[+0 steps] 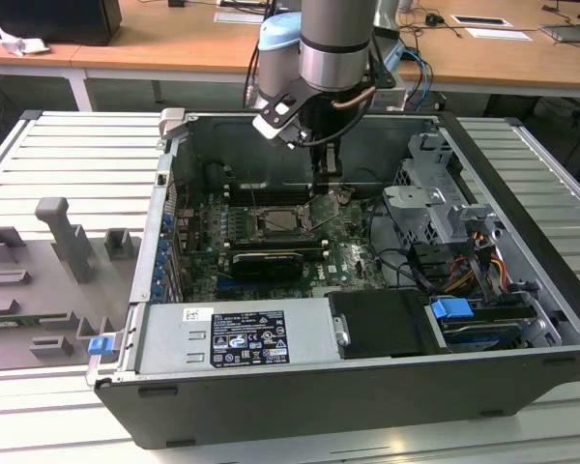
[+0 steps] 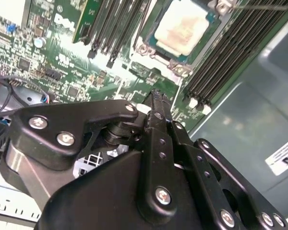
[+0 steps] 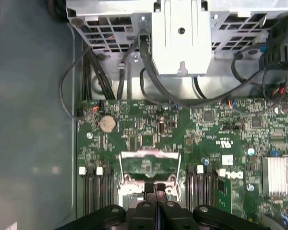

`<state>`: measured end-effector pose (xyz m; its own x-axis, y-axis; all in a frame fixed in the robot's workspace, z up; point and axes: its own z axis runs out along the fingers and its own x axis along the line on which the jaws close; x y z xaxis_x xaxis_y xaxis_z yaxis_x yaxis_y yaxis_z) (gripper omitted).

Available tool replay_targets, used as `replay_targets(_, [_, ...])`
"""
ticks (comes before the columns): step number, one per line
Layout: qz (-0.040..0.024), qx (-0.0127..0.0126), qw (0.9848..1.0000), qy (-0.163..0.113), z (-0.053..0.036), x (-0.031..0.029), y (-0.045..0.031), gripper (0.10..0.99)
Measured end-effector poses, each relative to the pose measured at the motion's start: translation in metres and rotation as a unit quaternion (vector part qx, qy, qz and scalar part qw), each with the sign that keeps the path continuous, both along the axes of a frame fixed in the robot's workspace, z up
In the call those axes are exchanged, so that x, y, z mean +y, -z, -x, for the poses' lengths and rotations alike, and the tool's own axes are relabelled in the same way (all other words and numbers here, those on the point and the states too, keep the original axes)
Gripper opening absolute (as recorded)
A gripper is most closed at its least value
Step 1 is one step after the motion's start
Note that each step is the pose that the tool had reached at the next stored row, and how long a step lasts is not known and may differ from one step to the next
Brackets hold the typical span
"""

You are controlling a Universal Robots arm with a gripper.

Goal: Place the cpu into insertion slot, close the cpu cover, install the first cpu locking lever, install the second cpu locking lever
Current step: 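Close the cpu cover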

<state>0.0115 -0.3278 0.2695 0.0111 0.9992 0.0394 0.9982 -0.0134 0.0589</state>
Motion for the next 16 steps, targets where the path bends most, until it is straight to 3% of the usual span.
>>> replay_targets(16, [0.0000,0.0000,1.0000,0.000,-0.0213,0.0000,0.0022,0.106])
